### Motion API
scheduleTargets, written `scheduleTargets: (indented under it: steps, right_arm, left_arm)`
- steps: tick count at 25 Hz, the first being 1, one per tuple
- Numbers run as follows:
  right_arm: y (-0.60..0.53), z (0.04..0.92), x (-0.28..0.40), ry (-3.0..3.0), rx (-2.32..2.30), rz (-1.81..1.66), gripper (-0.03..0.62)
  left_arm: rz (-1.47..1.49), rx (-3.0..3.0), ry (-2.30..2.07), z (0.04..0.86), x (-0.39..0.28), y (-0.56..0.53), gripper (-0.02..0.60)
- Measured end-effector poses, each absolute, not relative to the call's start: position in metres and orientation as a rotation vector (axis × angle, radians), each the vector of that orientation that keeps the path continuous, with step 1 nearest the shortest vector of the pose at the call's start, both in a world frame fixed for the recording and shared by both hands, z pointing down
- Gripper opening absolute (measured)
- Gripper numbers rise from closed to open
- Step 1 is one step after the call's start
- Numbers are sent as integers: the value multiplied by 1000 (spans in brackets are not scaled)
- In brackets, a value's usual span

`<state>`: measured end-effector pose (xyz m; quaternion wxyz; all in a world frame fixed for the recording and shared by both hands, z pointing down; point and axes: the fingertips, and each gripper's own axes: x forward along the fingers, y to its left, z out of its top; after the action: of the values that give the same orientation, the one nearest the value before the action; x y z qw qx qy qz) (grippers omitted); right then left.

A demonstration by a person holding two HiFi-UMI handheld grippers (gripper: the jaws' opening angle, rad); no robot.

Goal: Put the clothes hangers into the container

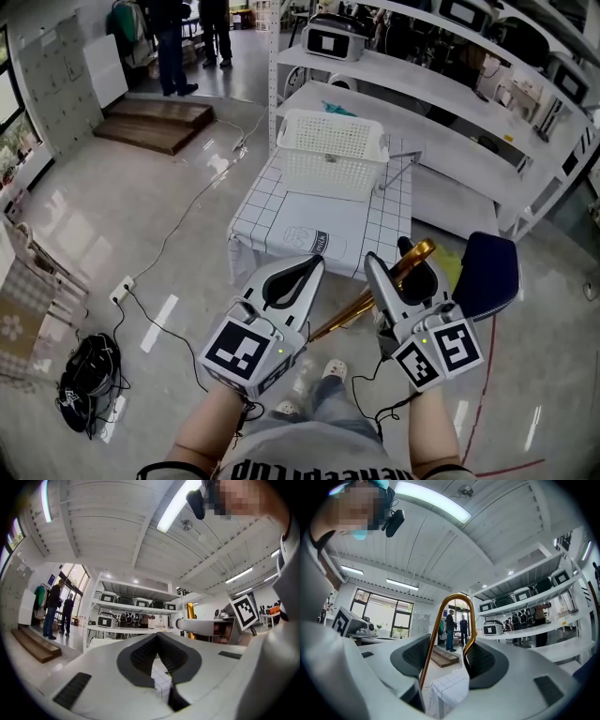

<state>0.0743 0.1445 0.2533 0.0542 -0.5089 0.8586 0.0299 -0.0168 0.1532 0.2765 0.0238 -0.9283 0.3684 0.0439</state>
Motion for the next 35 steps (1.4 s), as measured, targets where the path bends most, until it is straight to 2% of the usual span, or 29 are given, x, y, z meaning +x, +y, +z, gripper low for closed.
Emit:
scheduleTargets:
  steps: [22, 35]
  right_arm:
    - [-9, 255, 153, 2700, -1341, 43, 261]
    - [-55, 264, 185, 2737, -1210, 2, 261]
  left_arm:
    - [139, -2796, 1293, 272, 65, 13, 17]
    - [132, -2728, 1427, 276, 98, -23, 17]
